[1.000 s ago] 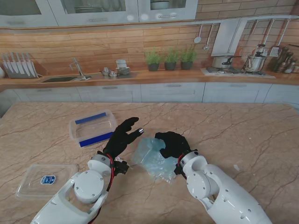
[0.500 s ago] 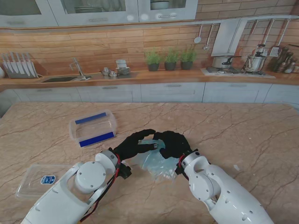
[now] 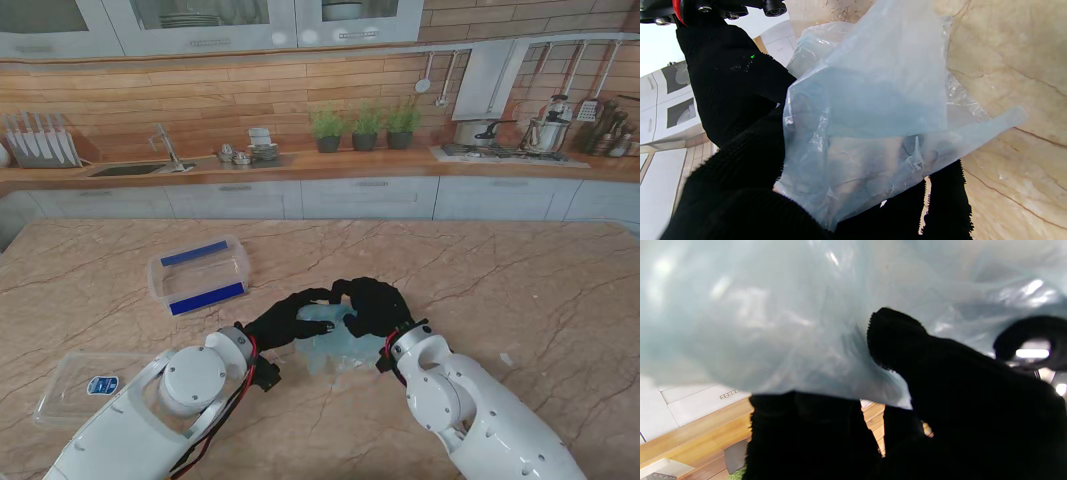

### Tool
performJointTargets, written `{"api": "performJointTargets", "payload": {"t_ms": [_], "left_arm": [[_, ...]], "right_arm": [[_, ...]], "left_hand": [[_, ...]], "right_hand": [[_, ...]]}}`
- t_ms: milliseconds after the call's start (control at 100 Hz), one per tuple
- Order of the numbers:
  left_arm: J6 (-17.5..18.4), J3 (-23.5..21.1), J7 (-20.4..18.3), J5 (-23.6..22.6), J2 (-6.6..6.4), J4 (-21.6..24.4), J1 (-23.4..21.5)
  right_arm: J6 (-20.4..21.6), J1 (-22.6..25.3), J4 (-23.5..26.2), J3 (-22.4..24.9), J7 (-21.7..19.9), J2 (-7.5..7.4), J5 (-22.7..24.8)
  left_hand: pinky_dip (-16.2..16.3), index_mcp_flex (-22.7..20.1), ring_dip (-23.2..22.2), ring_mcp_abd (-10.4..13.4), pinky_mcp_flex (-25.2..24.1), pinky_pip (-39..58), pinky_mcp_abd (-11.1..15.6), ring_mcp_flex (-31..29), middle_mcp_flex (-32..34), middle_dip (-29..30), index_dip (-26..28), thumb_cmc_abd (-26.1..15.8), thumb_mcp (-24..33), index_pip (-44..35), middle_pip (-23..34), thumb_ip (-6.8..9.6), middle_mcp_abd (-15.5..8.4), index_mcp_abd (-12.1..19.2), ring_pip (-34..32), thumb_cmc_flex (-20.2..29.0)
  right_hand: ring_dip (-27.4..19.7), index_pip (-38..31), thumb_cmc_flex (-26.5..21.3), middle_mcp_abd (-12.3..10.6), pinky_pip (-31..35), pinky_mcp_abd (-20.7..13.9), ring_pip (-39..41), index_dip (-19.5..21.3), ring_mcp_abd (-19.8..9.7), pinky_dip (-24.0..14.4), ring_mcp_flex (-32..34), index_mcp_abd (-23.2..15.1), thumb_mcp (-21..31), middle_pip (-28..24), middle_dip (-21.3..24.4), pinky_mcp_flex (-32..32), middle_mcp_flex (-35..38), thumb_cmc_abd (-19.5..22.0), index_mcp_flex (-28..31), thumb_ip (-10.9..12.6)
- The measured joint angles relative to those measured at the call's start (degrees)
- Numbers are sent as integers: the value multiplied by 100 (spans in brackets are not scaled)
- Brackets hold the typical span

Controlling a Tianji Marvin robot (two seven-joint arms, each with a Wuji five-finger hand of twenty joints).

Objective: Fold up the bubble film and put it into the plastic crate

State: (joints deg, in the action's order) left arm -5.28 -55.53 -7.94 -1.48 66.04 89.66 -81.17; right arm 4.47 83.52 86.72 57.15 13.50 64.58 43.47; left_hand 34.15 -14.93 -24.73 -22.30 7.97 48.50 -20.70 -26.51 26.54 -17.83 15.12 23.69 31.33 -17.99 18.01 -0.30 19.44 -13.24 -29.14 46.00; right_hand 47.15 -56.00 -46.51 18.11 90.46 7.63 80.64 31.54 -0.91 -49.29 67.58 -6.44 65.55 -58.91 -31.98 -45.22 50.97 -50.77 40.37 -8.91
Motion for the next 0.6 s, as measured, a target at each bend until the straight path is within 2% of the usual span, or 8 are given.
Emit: {"api": "performJointTargets", "payload": {"t_ms": [60,180,240,260,310,360,440,600], "left_arm": [[-29,13,-28,43,0,-16,15],[-55,62,3,63,12,-65,45],[-56,111,198,40,33,-95,51],[-58,128,279,18,42,-103,51],[-59,157,458,-69,72,-125,51],[-61,160,534,-132,103,-141,49],[-69,148,541,-135,135,-145,41],[30,140,524,-203,140,-173,31]], "right_arm": [[4,22,18,39,-2,6,-42],[-16,49,71,79,-73,8,-183],[-36,61,111,104,-169,9,-274],[-44,67,128,115,-214,9,-316],[-58,83,172,152,-355,11,-457],[-74,105,217,198,-519,11,-587],[-116,145,293,282,-757,6,-621],[-173,194,364,395,-936,-39,-637]], "left_hand": [[-103,-62,-83,35,12,552,12,-227,295,-117,94,0,174,-215,182,0,0,-2,-199,221],[-113,-761,-446,100,377,1255,25,-772,1077,-416,368,0,584,-744,688,-5,-14,-87,-794,506],[-75,-1163,-622,126,664,1533,25,-1143,1666,-973,601,141,774,-1213,795,-85,-139,-93,-1095,840],[-50,-1193,-645,132,795,1623,25,-1295,1913,-1184,713,204,790,-1365,748,-194,-181,-93,-1188,1002],[-19,-1430,-767,168,1039,1783,27,-1630,2414,-1579,851,321,868,-1757,523,-203,-295,-80,-1384,1309],[-10,-1546,-843,180,1175,1882,27,-1830,2670,-1813,924,309,913,-2020,398,-310,-357,-41,-1504,1503],[-8,-1600,-995,182,1233,1895,27,-1891,2807,-1970,1000,311,940,-2267,364,-310,-425,43,-1563,1638],[153,-1597,-1557,183,1211,1947,32,-1888,2759,-2326,1202,437,1046,-2422,302,-410,-461,111,-1546,1830]], "right_hand": [[0,-3,0,0,0,0,0,0,-3,0,0,-2,0,0,0,0,1,0,1,0],[0,-50,0,0,-6,-1,0,0,-4,0,-2,-2,0,0,0,6,-44,0,2,0],[0,-51,0,-1,-162,-1,0,-5,-4,0,-98,-2,-15,0,0,116,-89,3,2,0],[0,-51,0,-3,-281,2,-4,-7,12,0,-148,-2,-35,23,0,218,-115,3,-4,0],[-46,69,3,-59,-649,98,-242,-45,196,0,-419,-2,-145,192,79,574,-275,11,-131,0],[-133,350,55,-153,-1113,282,-773,-87,420,62,-840,-2,-384,498,229,1046,-517,424,-308,23],[-568,976,520,-332,-2013,608,-2265,9,873,274,-1670,25,-813,1192,561,1869,-974,667,-661,463],[-1722,1863,1044,-438,-3962,1051,-5156,-118,1255,913,-2973,137,-1636,2227,1033,2948,-1713,779,-1458,417]]}}
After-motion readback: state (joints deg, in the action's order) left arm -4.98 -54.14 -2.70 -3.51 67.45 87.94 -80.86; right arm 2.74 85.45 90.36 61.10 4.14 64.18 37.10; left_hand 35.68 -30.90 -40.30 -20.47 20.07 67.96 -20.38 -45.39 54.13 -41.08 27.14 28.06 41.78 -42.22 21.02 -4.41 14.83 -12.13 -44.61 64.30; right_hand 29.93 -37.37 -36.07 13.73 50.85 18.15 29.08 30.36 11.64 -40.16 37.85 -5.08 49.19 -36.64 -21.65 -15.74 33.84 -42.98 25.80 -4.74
